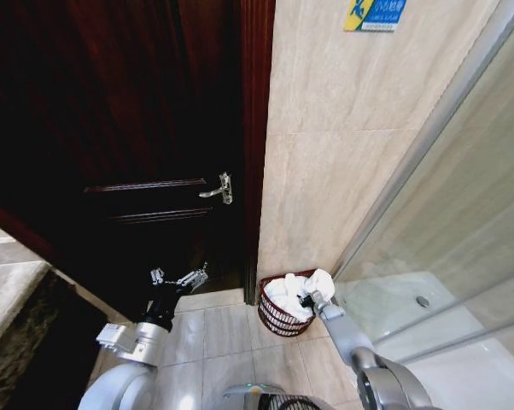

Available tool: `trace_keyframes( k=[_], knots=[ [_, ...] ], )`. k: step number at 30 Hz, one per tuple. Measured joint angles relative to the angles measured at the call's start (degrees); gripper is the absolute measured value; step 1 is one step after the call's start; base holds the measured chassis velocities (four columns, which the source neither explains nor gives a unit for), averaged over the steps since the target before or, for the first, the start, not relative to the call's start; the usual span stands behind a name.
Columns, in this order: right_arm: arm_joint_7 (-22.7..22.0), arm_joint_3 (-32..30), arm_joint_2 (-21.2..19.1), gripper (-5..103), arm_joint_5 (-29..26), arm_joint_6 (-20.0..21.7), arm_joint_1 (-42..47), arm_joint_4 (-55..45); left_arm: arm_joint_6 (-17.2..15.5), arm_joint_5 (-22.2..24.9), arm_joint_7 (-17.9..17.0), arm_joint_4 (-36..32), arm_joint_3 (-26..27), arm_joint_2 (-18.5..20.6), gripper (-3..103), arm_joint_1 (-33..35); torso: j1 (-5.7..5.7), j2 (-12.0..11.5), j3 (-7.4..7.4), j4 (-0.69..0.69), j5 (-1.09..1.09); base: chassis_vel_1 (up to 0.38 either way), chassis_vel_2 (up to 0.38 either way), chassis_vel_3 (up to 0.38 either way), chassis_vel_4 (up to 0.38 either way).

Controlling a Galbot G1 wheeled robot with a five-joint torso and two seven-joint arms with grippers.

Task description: Discard the used towel into the hamper.

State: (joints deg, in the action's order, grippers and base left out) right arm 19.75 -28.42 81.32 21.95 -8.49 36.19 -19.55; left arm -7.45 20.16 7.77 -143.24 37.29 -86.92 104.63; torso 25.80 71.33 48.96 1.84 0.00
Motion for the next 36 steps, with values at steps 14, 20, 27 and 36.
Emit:
trace_keyframes(
  k=[14,20,27,36],
  knots=[
    [0.29,1.21,-0.04,14,1.02,0.86,3.37,-2.00,-0.01,0.00,0.00,0.00,0.00,0.00,100,-0.01,-0.25,-0.70,-0.29,-0.04,-0.03,-0.180,0.168,0.185,-0.189],
    [0.64,2.11,0.57,14,2.18,1.27,5.63,-3.17,0.00,0.00,0.00,0.00,0.00,0.00,100,-0.01,-1.34,-2.78,-1.46,-0.05,-0.04,-0.158,0.159,0.145,-0.179],
    [0.78,2.02,1.43,14,2.97,1.44,5.86,-2.78,0.00,0.00,0.00,0.00,0.00,0.00,100,-0.01,-2.31,-4.96,-2.65,-0.07,-0.09,-0.158,0.138,0.123,-0.144],
    [0.85,3.30,0.00,18,-1.59,1.41,10.94,-8.83,0.00,0.00,0.00,0.00,0.00,0.00,100,-0.01,-3.07,-6.60,-3.43,0.05,0.11,-0.124,0.151,0.076,-0.084]
  ],
)
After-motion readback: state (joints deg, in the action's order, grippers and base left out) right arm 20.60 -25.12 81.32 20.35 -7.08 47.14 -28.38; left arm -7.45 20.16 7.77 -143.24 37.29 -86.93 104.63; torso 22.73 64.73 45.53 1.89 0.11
